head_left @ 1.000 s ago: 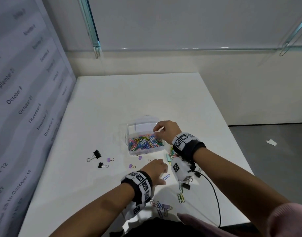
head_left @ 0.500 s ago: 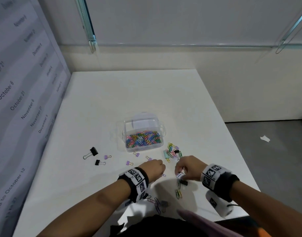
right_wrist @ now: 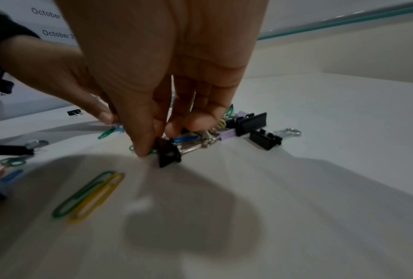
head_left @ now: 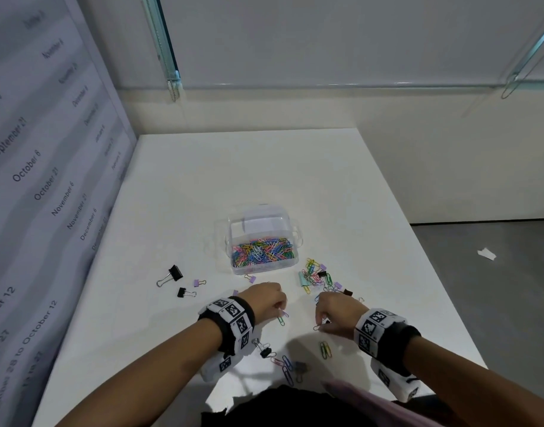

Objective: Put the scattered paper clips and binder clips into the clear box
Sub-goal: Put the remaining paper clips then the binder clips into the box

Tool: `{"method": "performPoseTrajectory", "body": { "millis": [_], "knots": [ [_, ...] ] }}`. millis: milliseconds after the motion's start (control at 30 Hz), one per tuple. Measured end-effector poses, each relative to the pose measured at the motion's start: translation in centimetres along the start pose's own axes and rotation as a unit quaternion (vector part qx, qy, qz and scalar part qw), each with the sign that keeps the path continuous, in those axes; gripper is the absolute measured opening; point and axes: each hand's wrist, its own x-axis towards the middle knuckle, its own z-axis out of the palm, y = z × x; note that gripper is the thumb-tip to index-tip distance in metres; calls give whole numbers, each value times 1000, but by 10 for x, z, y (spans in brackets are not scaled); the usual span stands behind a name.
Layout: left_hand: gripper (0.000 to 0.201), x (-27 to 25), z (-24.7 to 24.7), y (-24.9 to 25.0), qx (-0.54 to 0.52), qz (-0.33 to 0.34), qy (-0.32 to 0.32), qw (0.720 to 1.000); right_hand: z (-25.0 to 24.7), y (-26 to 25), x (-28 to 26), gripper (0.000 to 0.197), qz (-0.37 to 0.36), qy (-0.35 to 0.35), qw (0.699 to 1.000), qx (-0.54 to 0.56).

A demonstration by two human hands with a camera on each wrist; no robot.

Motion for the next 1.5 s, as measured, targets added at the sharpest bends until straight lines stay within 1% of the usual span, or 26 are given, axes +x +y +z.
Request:
{"method": "performPoseTrajectory", "body": {
  "millis": [67, 133, 200, 267, 333, 467, 567, 633, 733, 800, 867, 1000, 1100, 1200, 1267, 1367, 1433, 1500],
  "knots": [
    [32, -3, 2, 1, -3, 8, -12, 1000, 3, -1, -2, 21, -2, 4, 1000, -10],
    [39, -5, 5, 1, 9, 12, -20, 1000, 6, -3, -8, 31, -4, 3, 1000, -17],
    [37, -5, 6, 2, 7, 12, -24, 1000, 10, -3, -14, 48, -12, -13, 1000, -23],
    [33, -4, 7, 1, -4, 9, -31, 999, 16, -4, -16, 57, -24, -26, 999, -33],
    [27, -4, 7, 2, -14, 6, -42, 999, 20, -4, -16, 55, -26, -27, 999, -25],
    [18, -7, 5, 4, -34, -2, -49, 998, 17, -7, -14, 35, -14, -24, 999, 26],
    [17, -8, 5, 7, -8, 3, -57, 998, 13, -6, -13, 21, -10, -18, 998, 57],
    [14, -10, 6, 8, 19, 7, -58, 998, 10, -6, -14, 17, -20, -3, 998, 54],
    [15, -10, 6, 9, 48, -3, -55, 997, 7, -6, -15, 19, -34, 20, 999, 33],
    [16, -10, 5, 9, 60, -11, -53, 997, 6, -6, -18, 22, -27, 29, 999, 25],
    [17, -9, 3, 9, 63, -22, -50, 997, 8, -7, -21, 22, -4, 38, 999, 26],
    [17, -8, 2, 6, 47, -34, -49, 997, 19, -5, -33, 25, 72, 44, 995, 53],
    [15, -7, 2, 4, 36, -30, -55, 997, 29, -2, -39, 25, 96, 66, 992, 56],
    [15, -8, 2, 4, 37, -29, -56, 997, 27, -1, -39, 37, 120, 87, 986, 75],
    [14, -9, 3, 5, 37, -26, -48, 998, 24, -2, -38, 44, 117, 89, 986, 81],
    [14, -12, 4, 7, 44, -19, -27, 998, 27, -5, -36, 49, 87, 96, 986, 101],
    [14, -13, 4, 9, 51, -22, -19, 998, 32, -8, -33, 48, 66, 100, 986, 119],
    [15, -14, 5, 10, 49, -30, -16, 998, 33, -10, -30, 44, 56, 104, 984, 133]
  ]
}}
